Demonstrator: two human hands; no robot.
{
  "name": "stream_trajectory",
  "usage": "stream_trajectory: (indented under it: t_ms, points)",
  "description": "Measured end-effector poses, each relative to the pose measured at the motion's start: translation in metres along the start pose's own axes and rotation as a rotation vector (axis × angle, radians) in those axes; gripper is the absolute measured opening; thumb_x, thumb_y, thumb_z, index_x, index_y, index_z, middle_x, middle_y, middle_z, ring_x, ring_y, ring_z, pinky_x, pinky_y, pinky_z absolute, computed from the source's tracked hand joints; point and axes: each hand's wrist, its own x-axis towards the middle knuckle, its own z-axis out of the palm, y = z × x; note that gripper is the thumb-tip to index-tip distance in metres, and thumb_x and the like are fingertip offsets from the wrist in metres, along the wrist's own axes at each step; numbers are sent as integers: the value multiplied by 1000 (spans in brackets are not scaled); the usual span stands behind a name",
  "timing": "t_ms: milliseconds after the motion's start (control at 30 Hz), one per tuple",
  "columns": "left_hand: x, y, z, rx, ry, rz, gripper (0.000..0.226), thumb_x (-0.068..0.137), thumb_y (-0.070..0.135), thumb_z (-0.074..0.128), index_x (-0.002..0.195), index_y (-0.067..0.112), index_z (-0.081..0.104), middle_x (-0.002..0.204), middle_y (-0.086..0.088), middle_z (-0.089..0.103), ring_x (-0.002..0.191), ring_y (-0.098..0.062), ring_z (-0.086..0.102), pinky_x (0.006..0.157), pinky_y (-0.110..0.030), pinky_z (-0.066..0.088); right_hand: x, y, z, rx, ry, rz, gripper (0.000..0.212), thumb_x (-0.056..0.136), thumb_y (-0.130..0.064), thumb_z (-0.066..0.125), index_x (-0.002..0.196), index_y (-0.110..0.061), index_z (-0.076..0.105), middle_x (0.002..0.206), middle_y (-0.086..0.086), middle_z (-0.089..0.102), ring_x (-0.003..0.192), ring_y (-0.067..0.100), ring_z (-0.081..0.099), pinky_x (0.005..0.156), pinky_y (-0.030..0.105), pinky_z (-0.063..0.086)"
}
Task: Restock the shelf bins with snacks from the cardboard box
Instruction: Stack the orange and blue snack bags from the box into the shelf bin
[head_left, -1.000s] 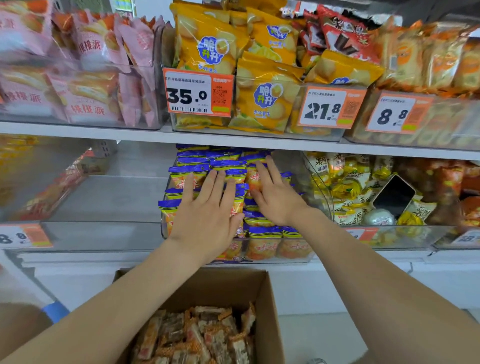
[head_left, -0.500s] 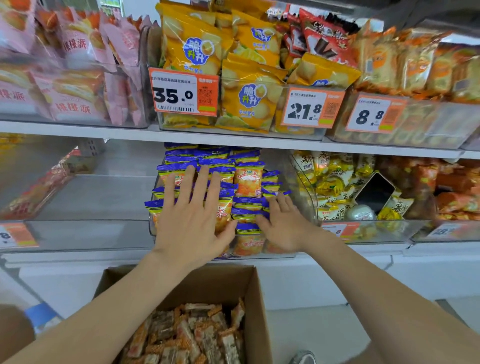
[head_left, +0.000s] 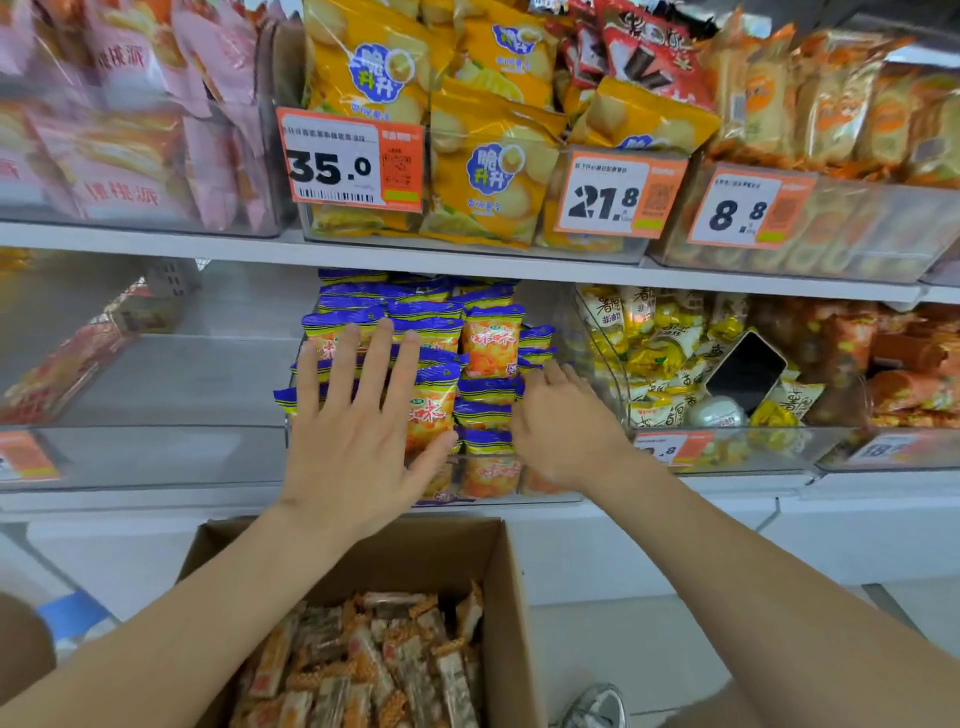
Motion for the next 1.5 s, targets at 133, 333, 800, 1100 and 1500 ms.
stream_trajectory:
  t_ms: [133, 333, 800, 1100, 1500]
  points:
    - [-17, -7, 0, -29, 33, -85, 86, 102, 68, 26, 167, 13, 13, 173, -17, 11, 157, -46, 16, 124, -64, 9, -32, -42, 12, 38, -122, -144, 76, 97, -53, 18, 151, -3, 39, 153, 24, 44, 143, 38, 40, 117, 47, 33]
    - [-18, -25, 3, -157, -45, -34, 91, 100, 72, 32, 167, 14, 13, 174, -15, 11, 159, -42, 12, 123, -68, 17, -33, -35, 20, 52, -29, -184, 62, 105, -48, 43, 155, -11, 40, 152, 16, 47, 141, 35, 43, 117, 44, 35]
    - [-53, -45, -19, -693, -60, -509, 98, 77, 29, 92, 152, 5, 33, 121, -18, 67, 112, -36, 65, 84, -44, 51, -58, -21, 35, 20, 444, -190, 36, 69, -6, 92, 90, -16, 64, 85, 4, 60, 78, 32, 57, 63, 41, 51]
    - [-36, -47, -21, -792, 40, -544, 74, 82, 25, 89, 141, 16, 44, 88, 19, 56, 86, -13, 63, 67, -27, 45, -39, -18, 18, 139, 381, -121, 34, 77, 8, 80, 97, -15, 66, 95, 7, 66, 88, 35, 60, 70, 44, 52]
    - [-20, -48, -7, -428, 26, -427, 71, 81, 32, 89, 138, 17, 49, 126, -9, 53, 101, -31, 64, 63, -36, 45, -17, -11, 16, -10, 227, -142, 43, 80, 9, 71, 112, -15, 58, 113, 7, 61, 103, 33, 57, 77, 39, 44]
